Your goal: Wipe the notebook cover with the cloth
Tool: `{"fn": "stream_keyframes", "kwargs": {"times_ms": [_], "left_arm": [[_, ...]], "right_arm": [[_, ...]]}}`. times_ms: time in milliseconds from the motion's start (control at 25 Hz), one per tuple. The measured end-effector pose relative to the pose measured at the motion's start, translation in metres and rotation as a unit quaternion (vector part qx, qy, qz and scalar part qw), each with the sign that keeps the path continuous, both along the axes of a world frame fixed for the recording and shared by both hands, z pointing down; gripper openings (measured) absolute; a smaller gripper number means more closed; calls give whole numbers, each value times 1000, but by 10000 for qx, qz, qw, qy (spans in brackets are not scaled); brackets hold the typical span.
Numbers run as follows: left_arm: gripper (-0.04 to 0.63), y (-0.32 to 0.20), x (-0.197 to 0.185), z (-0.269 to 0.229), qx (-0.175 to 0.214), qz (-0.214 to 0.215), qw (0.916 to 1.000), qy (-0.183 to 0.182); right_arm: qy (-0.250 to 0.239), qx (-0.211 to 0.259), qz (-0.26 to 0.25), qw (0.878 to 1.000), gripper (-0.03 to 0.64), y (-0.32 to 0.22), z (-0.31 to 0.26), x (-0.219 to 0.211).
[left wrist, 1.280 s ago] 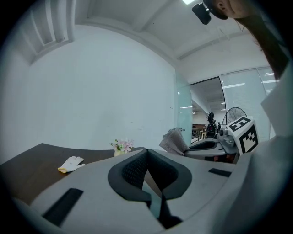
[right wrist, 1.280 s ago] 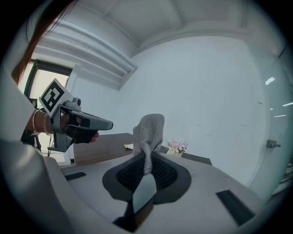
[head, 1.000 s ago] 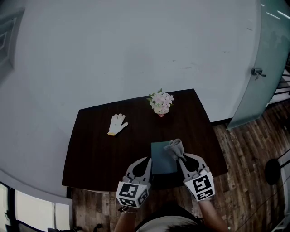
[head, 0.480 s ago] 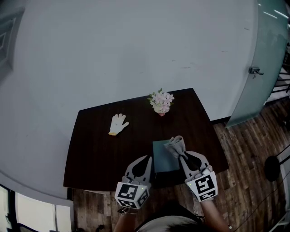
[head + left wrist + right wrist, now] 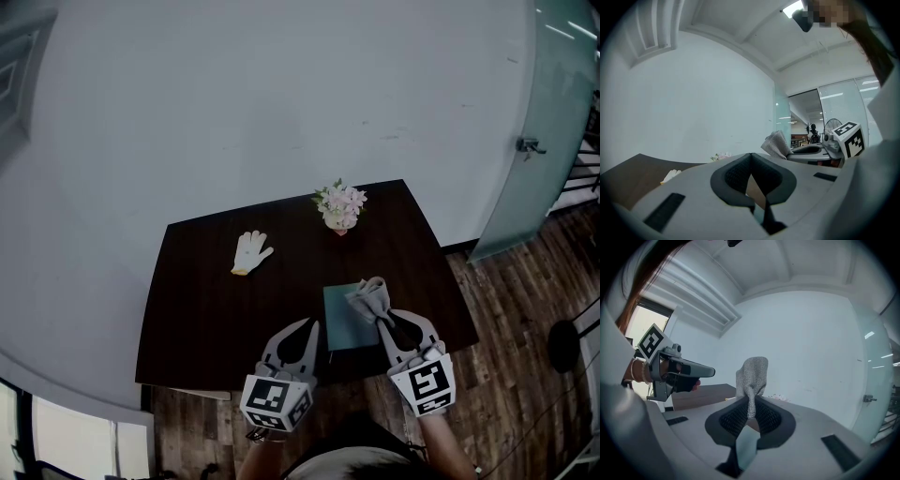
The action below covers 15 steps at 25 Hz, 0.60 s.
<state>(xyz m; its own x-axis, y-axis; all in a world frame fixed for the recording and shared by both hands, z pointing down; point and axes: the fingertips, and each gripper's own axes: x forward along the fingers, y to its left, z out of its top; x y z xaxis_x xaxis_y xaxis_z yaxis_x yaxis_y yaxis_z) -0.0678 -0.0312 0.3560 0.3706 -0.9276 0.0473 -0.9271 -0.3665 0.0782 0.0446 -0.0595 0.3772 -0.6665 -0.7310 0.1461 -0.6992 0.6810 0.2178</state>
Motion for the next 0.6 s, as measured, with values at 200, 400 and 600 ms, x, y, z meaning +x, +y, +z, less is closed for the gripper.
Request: {"fn": "stream_keyframes", "kwargs": {"times_ms": [200,400,600], "left_arm": [[18,8,-3,-2,27,26,10000,65],[18,10,-9,-2,48,-5,9999,120],[17,8,-9,-5,87,-28,9999,121]], "right_arm": [[-20,12,15,10000,40,6,-2,-5],[-24,-22,28,10000,40,9,-4,-9],[-57,-22,34,10000,40,8,-6,-10]]}}
